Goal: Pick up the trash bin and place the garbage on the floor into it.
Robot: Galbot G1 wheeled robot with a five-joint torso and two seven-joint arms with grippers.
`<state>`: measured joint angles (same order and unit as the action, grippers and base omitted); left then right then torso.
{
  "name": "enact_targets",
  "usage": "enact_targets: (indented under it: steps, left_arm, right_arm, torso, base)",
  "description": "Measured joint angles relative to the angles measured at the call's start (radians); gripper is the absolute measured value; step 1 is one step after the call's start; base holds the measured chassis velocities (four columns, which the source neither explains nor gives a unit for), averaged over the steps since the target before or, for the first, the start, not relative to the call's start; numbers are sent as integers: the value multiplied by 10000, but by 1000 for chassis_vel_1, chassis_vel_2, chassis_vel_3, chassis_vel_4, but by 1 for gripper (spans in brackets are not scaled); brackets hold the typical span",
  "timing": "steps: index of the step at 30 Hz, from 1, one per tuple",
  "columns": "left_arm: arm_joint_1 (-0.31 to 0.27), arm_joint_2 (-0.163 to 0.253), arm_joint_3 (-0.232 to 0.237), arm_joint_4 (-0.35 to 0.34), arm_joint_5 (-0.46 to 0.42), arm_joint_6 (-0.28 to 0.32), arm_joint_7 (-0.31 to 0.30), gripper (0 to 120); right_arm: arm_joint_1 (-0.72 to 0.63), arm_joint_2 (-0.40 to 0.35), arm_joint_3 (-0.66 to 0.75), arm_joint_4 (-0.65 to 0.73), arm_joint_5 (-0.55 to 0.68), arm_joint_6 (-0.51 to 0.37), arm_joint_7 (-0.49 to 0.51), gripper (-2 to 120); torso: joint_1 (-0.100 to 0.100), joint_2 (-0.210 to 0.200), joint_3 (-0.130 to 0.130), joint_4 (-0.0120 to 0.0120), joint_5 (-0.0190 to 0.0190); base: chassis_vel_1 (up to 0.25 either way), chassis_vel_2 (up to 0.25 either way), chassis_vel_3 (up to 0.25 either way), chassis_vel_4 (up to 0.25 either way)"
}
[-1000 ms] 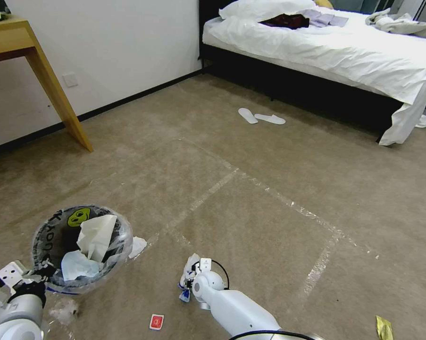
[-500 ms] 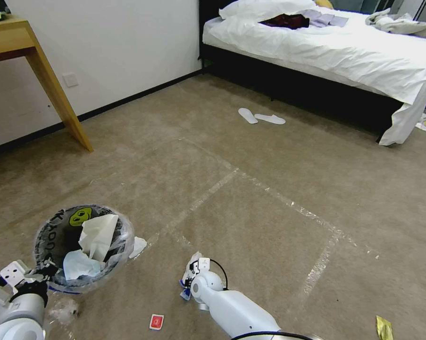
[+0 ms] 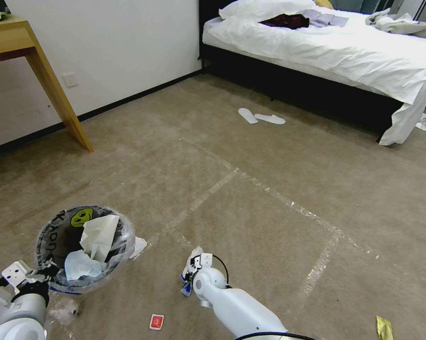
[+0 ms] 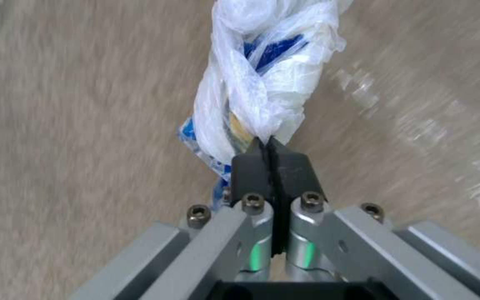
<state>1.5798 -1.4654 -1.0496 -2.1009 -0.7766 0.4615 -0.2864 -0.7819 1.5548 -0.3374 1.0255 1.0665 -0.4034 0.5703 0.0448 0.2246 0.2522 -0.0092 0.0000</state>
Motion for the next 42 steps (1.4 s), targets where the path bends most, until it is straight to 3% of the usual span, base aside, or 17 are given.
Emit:
enact_targets:
  steps: [5, 10, 13, 18, 20, 21, 23, 28, 34, 42]
  left_arm:
    - [-24, 65, 23, 37, -182, 99, -81, 0]
    - [-27, 95, 32, 36, -319, 191, -152, 0]
    - [-45, 134, 75, 10, -471, 288, -224, 0]
    - [-49, 186, 171, -23, -677, 490, -335, 0]
    - [-19, 280, 222, -99, -850, 664, -429, 0]
    - [-19, 280, 222, -99, -850, 664, -429, 0]
    - [15, 364, 223, -168, -1012, 796, -499, 0]
    - [71, 447, 218, -228, -1217, 950, -589, 0]
    - [61, 470, 206, -288, -1290, 971, -606, 0]
    - [71, 495, 145, -307, -1352, 971, -609, 0]
  right_arm:
    - [83, -756, 365, 1048, 40, 183, 108, 0]
    - [194, -1037, 594, 1523, -24, 355, 73, 0]
    - [514, -1385, 960, 2295, -201, 951, -281, 0]
    - [1157, -1967, 1404, 4344, 393, 1910, -1200, 0]
    - [1816, -2387, 1349, 6332, 1297, 2607, -2116, 0]
    - [1816, -2387, 1349, 6332, 1297, 2607, -2116, 0]
    - [2274, -2655, 1026, 7723, 2258, 3093, -2823, 0]
    - [2984, -3263, -418, 8863, 3095, 3641, -3729, 0]
    - [3596, -3778, -2400, 9024, 2836, 3803, -3961, 0]
    - [4054, -3863, -4071, 8989, 2157, 3853, -3920, 0]
  torso:
    - [0, 0, 0, -1, 1]
    - [0, 0, 0, -1, 0]
    - [0, 0, 1, -1, 1]
    - [1, 0, 1, 0, 1]
    - [1, 0, 1, -1, 0]
    - [1, 0, 1, -1, 0]
    - [0, 0, 0, 1, 0]
    - [0, 0, 0, -1, -1]
    - [0, 0, 0, -1, -2]
    - [0, 0, 0, 0, -2]
  base:
    - [0, 0, 0, 0]
    - [0, 0, 0, 0]
    - [0, 0, 0, 0]
    - [0, 0, 0, 0]
    - [0, 0, 0, 0]
    - [0, 0, 0, 0]
    - [0, 0, 0, 0]
    - [0, 0, 0, 0]
    - [0, 0, 0, 0]
    - [0, 0, 0, 0]
